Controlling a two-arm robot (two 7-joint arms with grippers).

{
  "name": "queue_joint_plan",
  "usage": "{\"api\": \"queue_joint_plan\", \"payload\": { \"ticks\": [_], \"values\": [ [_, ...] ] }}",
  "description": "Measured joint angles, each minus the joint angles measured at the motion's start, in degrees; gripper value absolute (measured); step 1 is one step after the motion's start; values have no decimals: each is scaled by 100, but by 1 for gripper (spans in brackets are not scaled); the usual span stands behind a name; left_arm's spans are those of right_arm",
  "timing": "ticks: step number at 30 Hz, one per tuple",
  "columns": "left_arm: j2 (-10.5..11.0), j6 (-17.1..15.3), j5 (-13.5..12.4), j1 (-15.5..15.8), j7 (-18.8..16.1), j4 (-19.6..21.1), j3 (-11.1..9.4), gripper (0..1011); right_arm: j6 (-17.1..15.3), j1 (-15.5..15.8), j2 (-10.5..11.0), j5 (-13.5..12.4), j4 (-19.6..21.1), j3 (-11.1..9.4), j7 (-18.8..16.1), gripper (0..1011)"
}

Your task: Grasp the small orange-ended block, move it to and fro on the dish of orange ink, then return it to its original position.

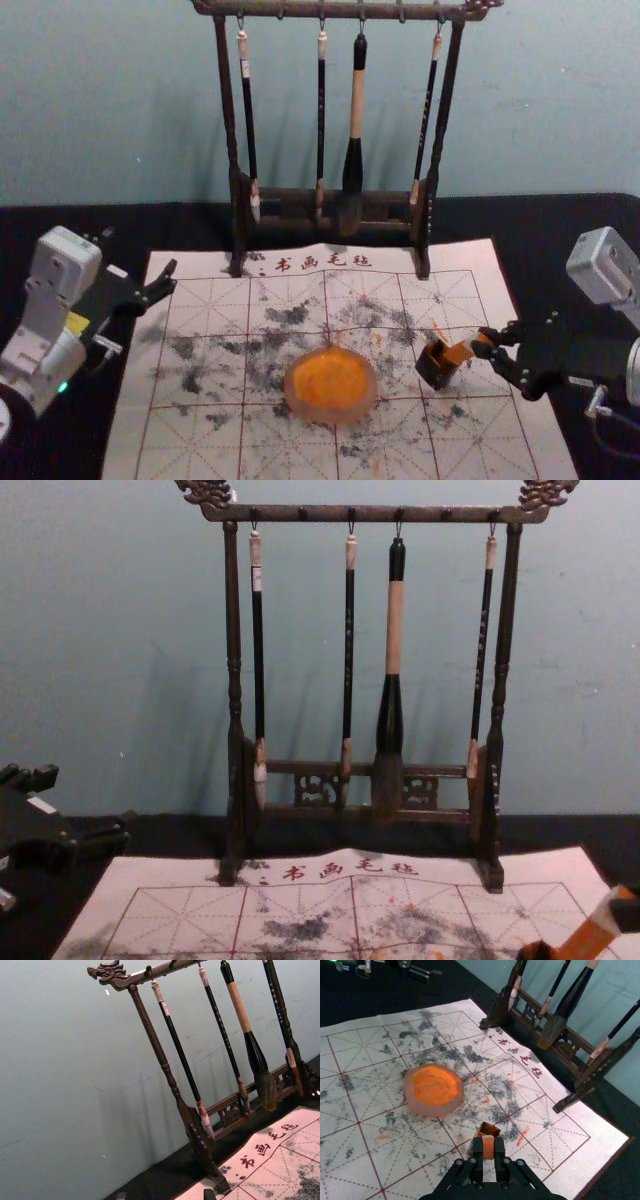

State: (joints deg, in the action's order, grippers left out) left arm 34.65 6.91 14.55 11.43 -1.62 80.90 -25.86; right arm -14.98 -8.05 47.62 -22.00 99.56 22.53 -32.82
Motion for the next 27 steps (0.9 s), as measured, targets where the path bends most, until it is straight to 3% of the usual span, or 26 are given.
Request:
{"api": "queue_joint_plan", "payload": {
  "ticks": [11, 27],
  "values": [
    [0, 0, 0, 0, 0, 0, 0, 1001, -5, -148, -149, 29, -222, 47, -17, 100],
    [0, 0, 0, 0, 0, 0, 0, 1001, 11, -204, -174, 63, -224, 122, -87, 100]
  ]
}}
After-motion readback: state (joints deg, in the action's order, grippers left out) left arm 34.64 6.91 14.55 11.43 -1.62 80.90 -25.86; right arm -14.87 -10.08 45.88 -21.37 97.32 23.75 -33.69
